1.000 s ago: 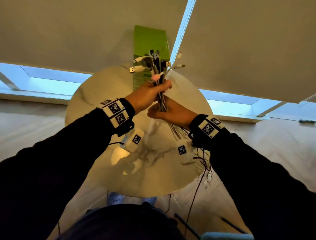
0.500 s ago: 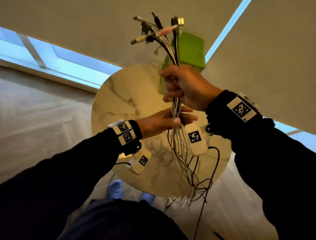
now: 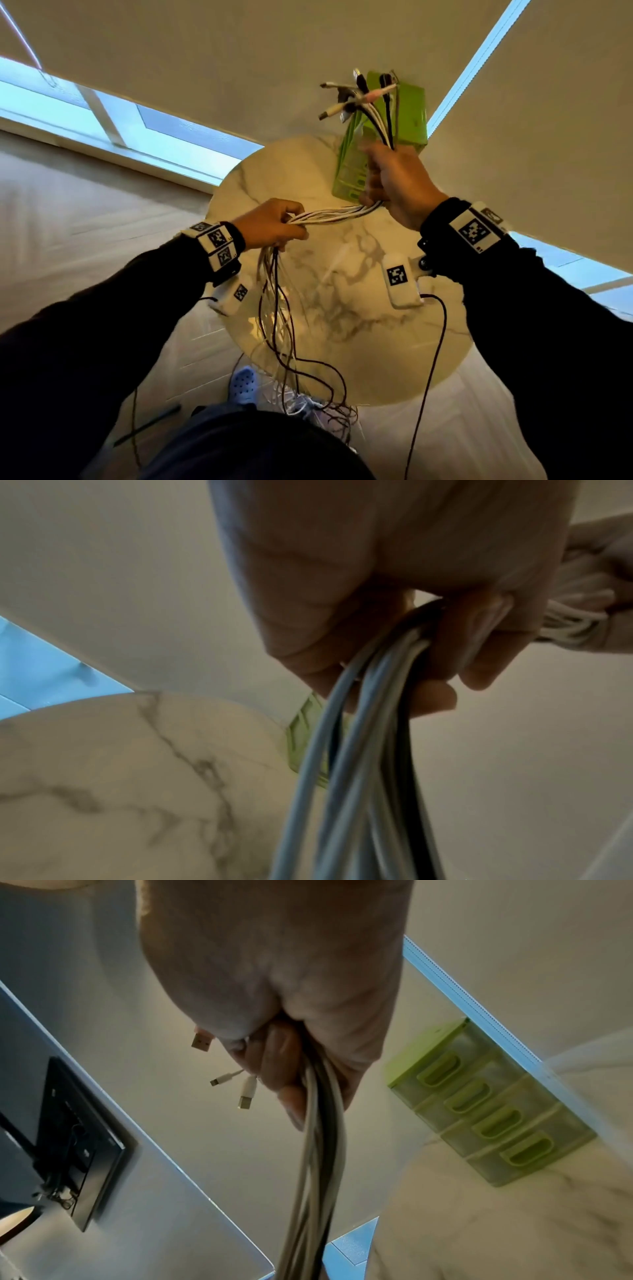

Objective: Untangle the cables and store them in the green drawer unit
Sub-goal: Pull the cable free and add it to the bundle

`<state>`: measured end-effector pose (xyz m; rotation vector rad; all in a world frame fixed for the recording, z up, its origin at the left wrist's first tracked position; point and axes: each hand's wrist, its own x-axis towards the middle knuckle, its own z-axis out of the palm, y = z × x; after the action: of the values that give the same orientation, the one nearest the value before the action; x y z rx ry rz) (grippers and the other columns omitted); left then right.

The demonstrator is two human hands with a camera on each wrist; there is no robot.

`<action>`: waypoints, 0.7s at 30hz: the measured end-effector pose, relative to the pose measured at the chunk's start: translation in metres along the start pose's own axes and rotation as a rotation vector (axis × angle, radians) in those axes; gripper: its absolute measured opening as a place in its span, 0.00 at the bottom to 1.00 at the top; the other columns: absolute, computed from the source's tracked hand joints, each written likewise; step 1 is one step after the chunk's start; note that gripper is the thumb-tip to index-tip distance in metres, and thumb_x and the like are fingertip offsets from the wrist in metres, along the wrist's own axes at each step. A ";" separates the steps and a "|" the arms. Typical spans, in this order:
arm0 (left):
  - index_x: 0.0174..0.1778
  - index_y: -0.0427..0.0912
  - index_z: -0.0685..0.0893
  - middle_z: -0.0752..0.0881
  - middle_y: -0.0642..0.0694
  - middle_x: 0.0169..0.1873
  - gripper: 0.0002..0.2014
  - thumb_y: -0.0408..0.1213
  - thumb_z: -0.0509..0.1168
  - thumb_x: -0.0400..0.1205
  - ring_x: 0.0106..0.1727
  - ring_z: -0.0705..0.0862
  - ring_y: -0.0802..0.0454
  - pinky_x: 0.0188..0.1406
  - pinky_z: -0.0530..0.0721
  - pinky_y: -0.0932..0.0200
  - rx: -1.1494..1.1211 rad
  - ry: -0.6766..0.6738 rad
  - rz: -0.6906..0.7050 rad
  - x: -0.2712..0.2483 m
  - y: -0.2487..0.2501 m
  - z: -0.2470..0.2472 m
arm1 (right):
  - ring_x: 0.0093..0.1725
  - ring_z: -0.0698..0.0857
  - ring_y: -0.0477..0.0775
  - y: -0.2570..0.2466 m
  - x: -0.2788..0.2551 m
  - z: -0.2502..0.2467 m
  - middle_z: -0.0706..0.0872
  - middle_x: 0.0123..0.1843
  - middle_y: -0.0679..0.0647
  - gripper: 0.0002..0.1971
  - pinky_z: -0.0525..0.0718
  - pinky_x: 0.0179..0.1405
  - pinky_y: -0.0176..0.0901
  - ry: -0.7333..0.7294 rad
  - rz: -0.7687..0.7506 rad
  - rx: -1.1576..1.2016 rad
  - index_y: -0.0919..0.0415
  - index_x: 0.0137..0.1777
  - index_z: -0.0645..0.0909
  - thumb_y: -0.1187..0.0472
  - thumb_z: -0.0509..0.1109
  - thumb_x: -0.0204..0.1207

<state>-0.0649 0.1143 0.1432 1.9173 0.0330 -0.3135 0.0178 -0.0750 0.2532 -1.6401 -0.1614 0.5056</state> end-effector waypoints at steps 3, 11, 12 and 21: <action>0.40 0.43 0.81 0.78 0.51 0.24 0.08 0.35 0.73 0.82 0.23 0.77 0.58 0.26 0.78 0.65 0.114 0.100 0.021 -0.003 -0.008 -0.017 | 0.19 0.56 0.49 0.007 0.011 -0.002 0.54 0.26 0.51 0.11 0.71 0.20 0.40 -0.038 0.039 0.160 0.56 0.39 0.70 0.62 0.64 0.83; 0.42 0.42 0.80 0.79 0.50 0.29 0.18 0.54 0.63 0.86 0.30 0.76 0.57 0.33 0.70 0.58 0.570 -0.009 0.084 -0.017 -0.010 -0.013 | 0.19 0.53 0.48 -0.002 0.037 -0.009 0.56 0.22 0.48 0.23 0.57 0.16 0.36 -0.024 0.089 0.291 0.51 0.28 0.62 0.55 0.66 0.83; 0.40 0.45 0.79 0.78 0.51 0.27 0.21 0.60 0.62 0.85 0.30 0.76 0.57 0.33 0.71 0.57 0.588 -0.015 0.064 -0.018 -0.011 -0.012 | 0.20 0.51 0.48 0.003 0.040 -0.009 0.55 0.23 0.48 0.22 0.55 0.17 0.35 -0.015 0.094 0.275 0.51 0.28 0.62 0.55 0.66 0.83; 0.29 0.65 0.79 0.78 0.59 0.22 0.19 0.74 0.58 0.74 0.27 0.76 0.60 0.30 0.70 0.57 0.697 0.030 0.078 -0.008 -0.011 -0.019 | 0.21 0.54 0.48 0.058 0.042 -0.014 0.57 0.25 0.49 0.21 0.56 0.17 0.35 -0.133 0.292 -0.051 0.51 0.32 0.63 0.50 0.68 0.83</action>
<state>-0.0702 0.1370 0.1414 2.6057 -0.1490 -0.2615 0.0503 -0.0792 0.1882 -1.6893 -0.0327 0.8404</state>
